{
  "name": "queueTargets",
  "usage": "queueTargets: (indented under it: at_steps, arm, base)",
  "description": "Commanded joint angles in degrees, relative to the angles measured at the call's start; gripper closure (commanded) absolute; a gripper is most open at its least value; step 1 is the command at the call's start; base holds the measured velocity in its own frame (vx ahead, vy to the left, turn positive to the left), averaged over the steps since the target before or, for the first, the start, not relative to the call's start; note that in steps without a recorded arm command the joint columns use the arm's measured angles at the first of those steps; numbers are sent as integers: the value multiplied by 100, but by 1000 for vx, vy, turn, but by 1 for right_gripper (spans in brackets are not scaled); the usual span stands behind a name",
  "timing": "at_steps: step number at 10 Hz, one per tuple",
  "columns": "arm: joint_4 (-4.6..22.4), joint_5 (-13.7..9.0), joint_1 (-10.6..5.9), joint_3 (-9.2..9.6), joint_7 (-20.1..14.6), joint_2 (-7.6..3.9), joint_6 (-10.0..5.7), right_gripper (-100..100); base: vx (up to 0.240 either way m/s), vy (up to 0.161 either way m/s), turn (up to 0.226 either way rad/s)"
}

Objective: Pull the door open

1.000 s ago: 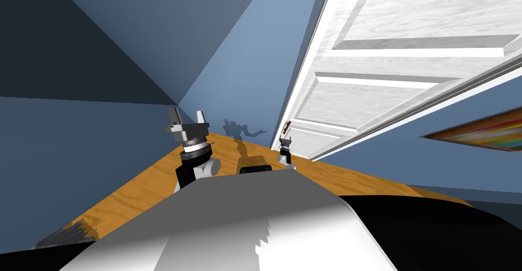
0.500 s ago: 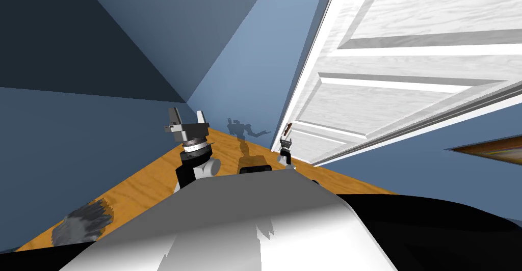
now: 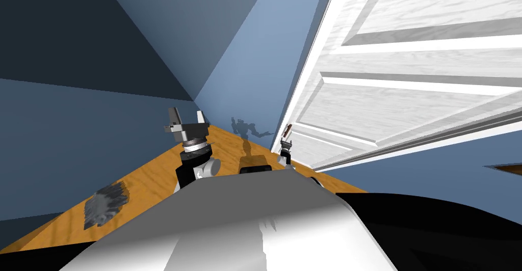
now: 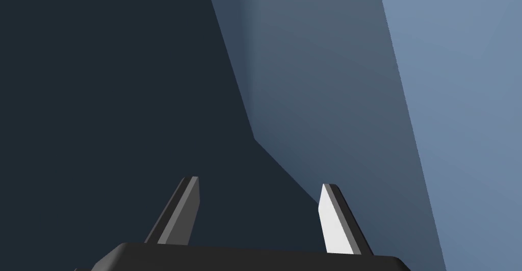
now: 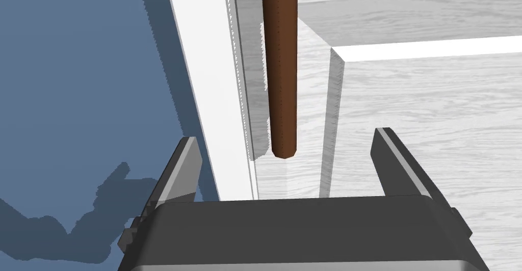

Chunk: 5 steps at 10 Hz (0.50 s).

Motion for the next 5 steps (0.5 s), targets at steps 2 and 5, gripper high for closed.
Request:
queueTargets:
  at_steps: [2,5]
  arm:
    - [48,-12,55,5,-183,-139,-19,-100]
    - [96,-26,158,12,-461,-378,-25,-100]
  base:
    - [60,-25,33]
    - [193,-8,44]
